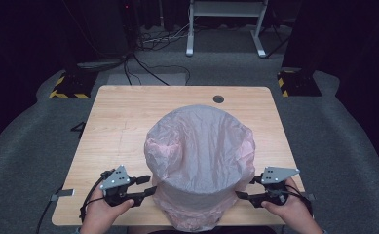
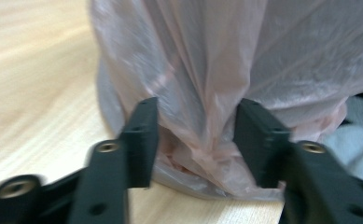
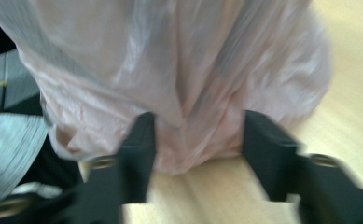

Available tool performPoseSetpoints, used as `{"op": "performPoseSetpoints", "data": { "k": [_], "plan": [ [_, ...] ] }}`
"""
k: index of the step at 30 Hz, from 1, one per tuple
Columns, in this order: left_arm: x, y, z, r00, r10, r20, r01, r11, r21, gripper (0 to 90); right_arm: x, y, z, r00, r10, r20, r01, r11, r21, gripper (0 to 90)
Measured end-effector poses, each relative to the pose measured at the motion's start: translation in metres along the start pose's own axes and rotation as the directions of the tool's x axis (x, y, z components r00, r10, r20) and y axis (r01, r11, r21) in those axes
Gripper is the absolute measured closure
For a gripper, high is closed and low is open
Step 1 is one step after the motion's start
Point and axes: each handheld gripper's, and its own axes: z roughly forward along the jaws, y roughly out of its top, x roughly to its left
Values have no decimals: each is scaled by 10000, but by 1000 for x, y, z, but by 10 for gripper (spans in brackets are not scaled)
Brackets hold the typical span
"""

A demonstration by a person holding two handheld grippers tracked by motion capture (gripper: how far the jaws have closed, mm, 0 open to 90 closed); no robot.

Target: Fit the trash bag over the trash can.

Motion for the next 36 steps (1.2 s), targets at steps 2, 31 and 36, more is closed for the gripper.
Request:
{"op": "performPoseSetpoints", "data": {
  "k": [2,31,36],
  "plan": [
    [0,0,-9,9999,-22,-135,18,9995,-300,412,-1,2,-10,10000,90,-20,-91,9990,-444,310],
    [-4,-11,-54,9730,-390,-2274,76,9905,-1373,322,-26,80,-104,9898,-351,1383,685,9673,-2441,258],
    [-5,-16,-61,9688,-520,-2423,169,9893,-1447,318,-27,97,-110,9907,-362,1312,701,9621,-2635,262]
  ]
}}
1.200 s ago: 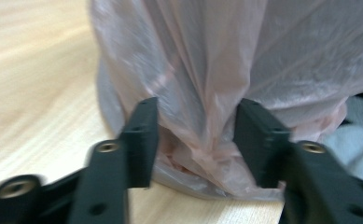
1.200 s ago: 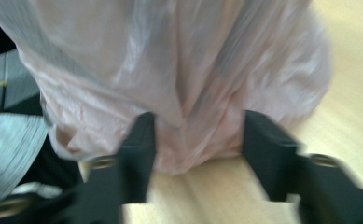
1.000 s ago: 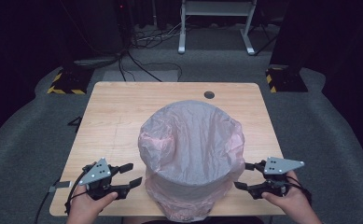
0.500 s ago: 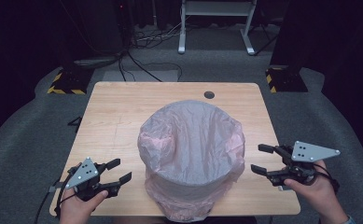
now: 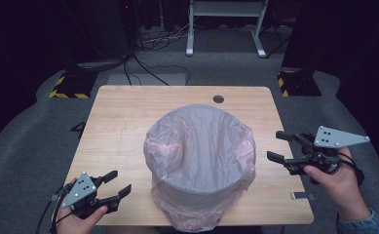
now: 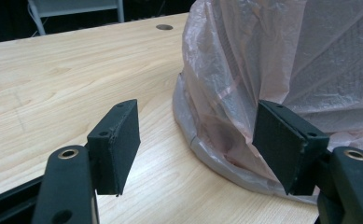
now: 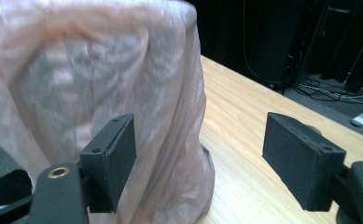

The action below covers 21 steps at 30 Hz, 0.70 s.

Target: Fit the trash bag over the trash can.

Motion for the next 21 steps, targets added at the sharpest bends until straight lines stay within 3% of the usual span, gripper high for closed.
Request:
{"op": "performPoseSetpoints", "data": {
  "k": [9,21],
  "plan": [
    [0,-9,-17,9993,-215,-319,213,9997,-89,317,4,36,9,9996,-216,-190,211,9994,-280,268],
    [-1,-20,-37,9966,-389,-724,383,9992,-88,313,13,76,34,9967,-414,-700,380,9981,-483,261]
  ]
}}
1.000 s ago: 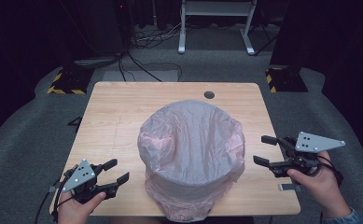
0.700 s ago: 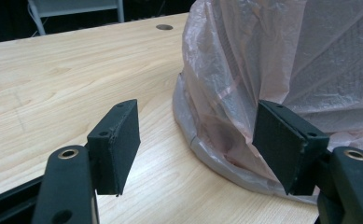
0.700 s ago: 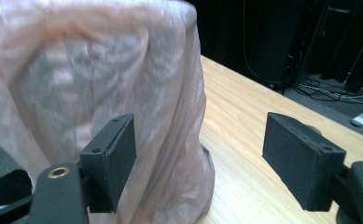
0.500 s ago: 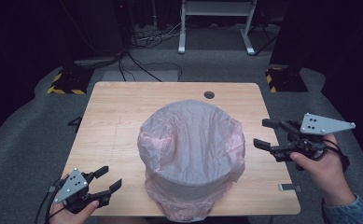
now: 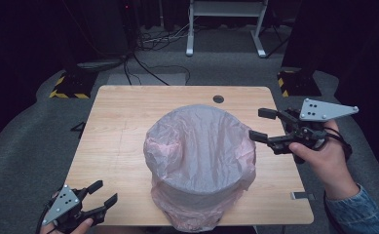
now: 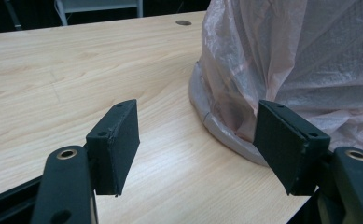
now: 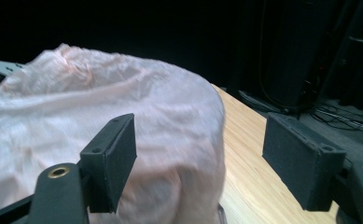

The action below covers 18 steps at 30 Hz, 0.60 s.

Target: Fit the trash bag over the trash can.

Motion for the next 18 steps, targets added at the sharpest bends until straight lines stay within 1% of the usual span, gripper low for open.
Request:
{"op": "performPoseSetpoints", "data": {
  "k": [4,9,13,18],
  "plan": [
    [0,-4,-9,9998,-120,-181,120,9999,-45,311,4,12,11,9997,-116,-194,116,9999,-16,261],
    [0,-6,-17,9992,-186,-352,183,9998,-96,309,10,28,27,9981,-234,-563,231,9997,-69,259],
    [0,-7,-18,9992,-152,-375,149,9999,-74,308,17,38,40,9960,-294,-849,290,9996,-60,256],
    [-1,-9,-18,9993,-144,-353,143,9999,-18,307,23,48,54,9947,-384,-959,385,9993,-3,243]
  ]
}}
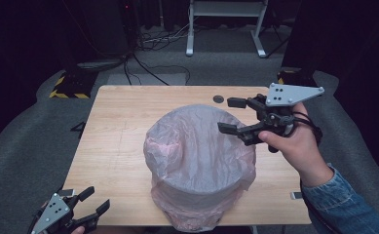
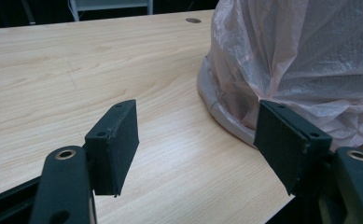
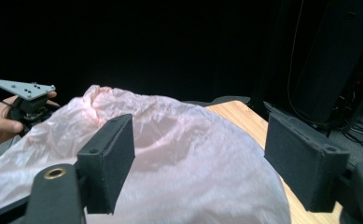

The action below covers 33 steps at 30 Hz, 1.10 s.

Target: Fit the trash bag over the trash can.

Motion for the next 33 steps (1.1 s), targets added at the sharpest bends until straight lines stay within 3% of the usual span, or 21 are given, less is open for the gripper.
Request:
{"op": "performPoseSetpoints", "data": {
  "k": [11,21,28,33],
  "plan": [
    [3,3,6,9998,78,157,-78,10000,-9,307,10,15,30,9998,28,-216,-23,9997,251,216],
    [5,4,15,9993,139,355,-140,9999,24,306,13,13,58,9995,273,-145,-265,9982,541,191],
    [5,4,15,9993,112,366,-113,9999,35,306,16,10,74,9996,276,-41,-271,9953,930,190],
    [6,2,17,9993,83,377,-86,9999,76,306,18,5,87,9995,178,-242,-138,9876,1565,183]
  ]
}}
